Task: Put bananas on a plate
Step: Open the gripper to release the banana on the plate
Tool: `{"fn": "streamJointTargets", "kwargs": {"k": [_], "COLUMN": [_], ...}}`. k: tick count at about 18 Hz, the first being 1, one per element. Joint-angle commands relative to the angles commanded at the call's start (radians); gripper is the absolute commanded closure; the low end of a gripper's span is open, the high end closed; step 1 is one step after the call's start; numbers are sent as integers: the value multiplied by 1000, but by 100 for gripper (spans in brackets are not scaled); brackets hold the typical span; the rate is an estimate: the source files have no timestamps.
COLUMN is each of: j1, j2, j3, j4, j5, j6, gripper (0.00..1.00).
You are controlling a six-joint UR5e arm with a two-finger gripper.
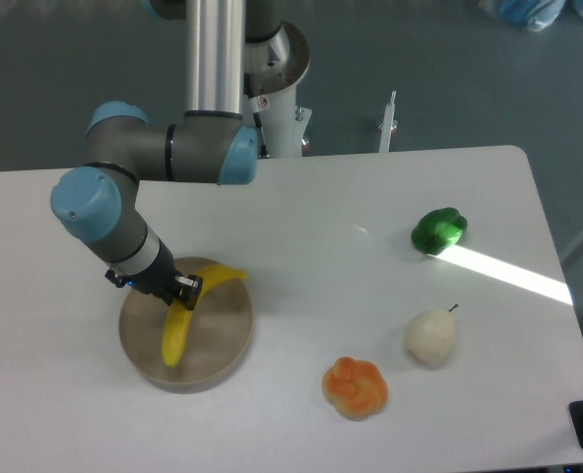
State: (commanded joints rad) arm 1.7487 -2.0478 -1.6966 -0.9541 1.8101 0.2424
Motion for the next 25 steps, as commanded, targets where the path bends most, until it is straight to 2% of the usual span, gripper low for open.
{"fn": "streamJointTargets", "kwargs": {"k": [21, 24, 25], "j1": [-8, -8, -8], "j2": [-26, -20, -20], "j3": [-14, -12, -11], "j4": [17, 18, 17], "j5": [0, 0, 2], "j6": [5, 5, 6], "gripper": [60, 50, 34]}}
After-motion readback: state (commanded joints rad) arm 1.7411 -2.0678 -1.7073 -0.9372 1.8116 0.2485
